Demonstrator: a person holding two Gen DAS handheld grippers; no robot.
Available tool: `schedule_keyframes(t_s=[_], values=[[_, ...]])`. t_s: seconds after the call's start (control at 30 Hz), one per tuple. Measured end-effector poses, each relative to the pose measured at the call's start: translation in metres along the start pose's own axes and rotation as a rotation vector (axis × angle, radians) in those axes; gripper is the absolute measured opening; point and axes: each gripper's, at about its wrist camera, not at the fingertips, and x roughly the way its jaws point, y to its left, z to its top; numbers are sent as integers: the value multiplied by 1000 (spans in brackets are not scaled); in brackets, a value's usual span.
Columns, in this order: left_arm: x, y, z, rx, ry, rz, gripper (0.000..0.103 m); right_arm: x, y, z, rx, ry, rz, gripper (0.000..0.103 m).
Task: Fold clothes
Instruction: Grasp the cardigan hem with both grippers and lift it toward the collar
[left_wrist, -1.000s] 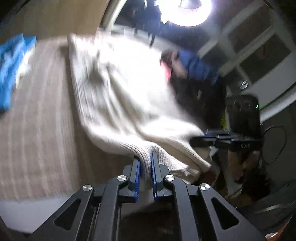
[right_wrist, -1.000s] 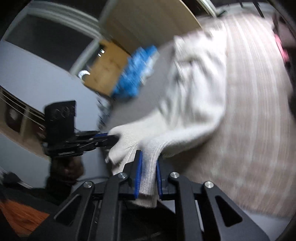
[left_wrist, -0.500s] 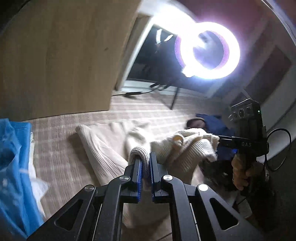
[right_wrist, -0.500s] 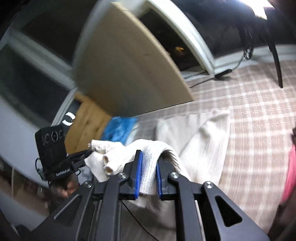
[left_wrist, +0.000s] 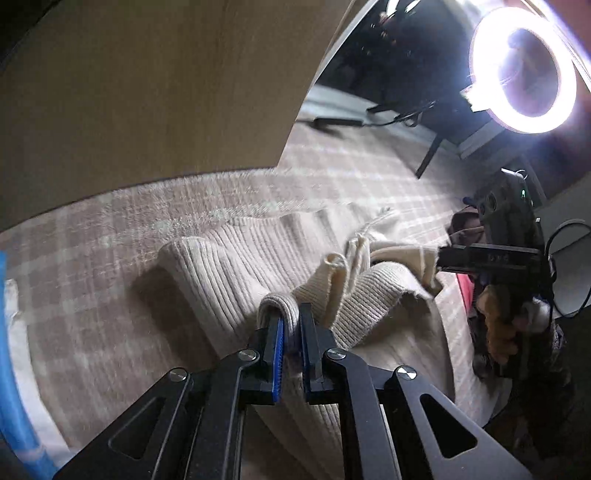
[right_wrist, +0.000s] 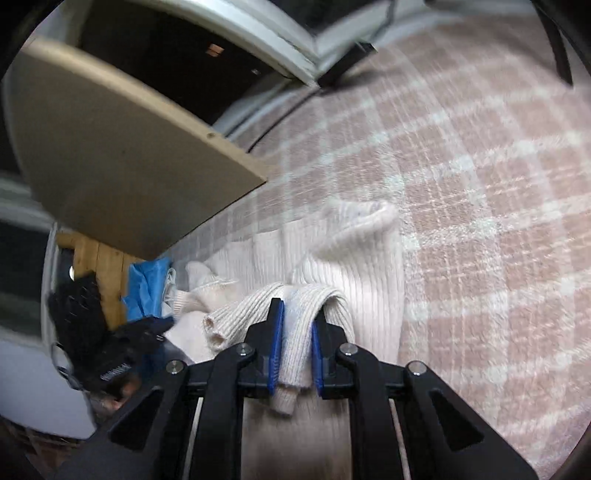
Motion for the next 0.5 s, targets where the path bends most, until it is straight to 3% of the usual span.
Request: schedule_keyframes(t_s=[0.1,0.2,0.27,0.33,0.37,0.4,0.43,0.5], values=[[-5,12,10,-71,0,-66,9,-1,-9,18,101,98,37,19],[-20,13,16,-64,-52,-75,12,-11,0,24,19,91,-12,19],[-31,10,18,-46,-91,-62,21,-17,5,28,-34,87,-42,20],[-40,10,19,-34,-124,-48,29,-17,3,30,-9,107,13,29],[-44,10,19,-27,-140,-42,29,-17,1,30,5,117,40,44],[-45,9,17,-16,-140,-31,29,-15,-2,32,31,127,71,52],[-45,7,14,-3,-138,-19,29,-14,-5,34,55,134,99,52],[-44,4,9,22,-132,5,29,-21,-2,38,34,104,45,52]])
